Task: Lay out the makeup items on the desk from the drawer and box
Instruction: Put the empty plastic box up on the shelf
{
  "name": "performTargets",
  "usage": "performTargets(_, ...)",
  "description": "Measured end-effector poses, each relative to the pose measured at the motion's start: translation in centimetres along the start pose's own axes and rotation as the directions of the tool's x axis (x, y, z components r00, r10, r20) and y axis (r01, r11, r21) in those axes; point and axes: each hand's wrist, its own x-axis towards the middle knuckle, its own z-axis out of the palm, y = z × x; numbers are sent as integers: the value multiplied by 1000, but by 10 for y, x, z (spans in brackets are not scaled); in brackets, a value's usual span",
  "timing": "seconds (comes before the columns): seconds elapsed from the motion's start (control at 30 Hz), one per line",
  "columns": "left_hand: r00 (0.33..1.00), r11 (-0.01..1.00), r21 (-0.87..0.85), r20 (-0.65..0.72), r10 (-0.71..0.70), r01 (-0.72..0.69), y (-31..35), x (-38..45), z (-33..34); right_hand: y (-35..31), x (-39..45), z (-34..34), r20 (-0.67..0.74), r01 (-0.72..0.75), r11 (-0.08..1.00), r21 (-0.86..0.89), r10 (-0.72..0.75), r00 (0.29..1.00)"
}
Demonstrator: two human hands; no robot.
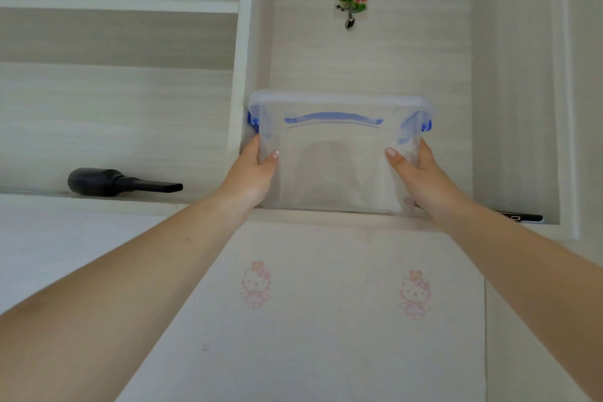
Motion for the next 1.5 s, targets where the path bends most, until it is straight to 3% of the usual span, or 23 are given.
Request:
performTargets(0.33,995,996,78,-87,56,-49,-13,0,8,12,6,5,-54,31,999,-19,-32,998)
performTargets(0.5,976,985,60,-138,166,-159,-8,-36,12,16,-16,11,-312,233,972,19,-215,925)
performTargets(0.63,980,988,30,-127,153,-150,-5,-78,5,12,-49,18,-336,329,939,102,-279,900)
performTargets(0.8,996,999,-41,-88,11,-15,-6,-133,-24,11,-108,39,-231,405,876,261,-351,908)
performTargets(0.93,992,993,-55,-71,-109,105,-12,-187,-62,20,-159,65,-64,377,873,309,-376,924)
performTargets(1.13,937,949,52,-185,-297,311,-56,-284,-143,57,-248,130,243,175,939,297,-251,937)
performTargets(1.33,864,885,64,-263,-430,460,-94,-343,-204,71,-316,196,442,-32,956,290,-104,891)
performTargets(1.5,816,832,63,-252,-521,551,-130,-372,-261,69,-359,263,521,-92,959,266,-63,851)
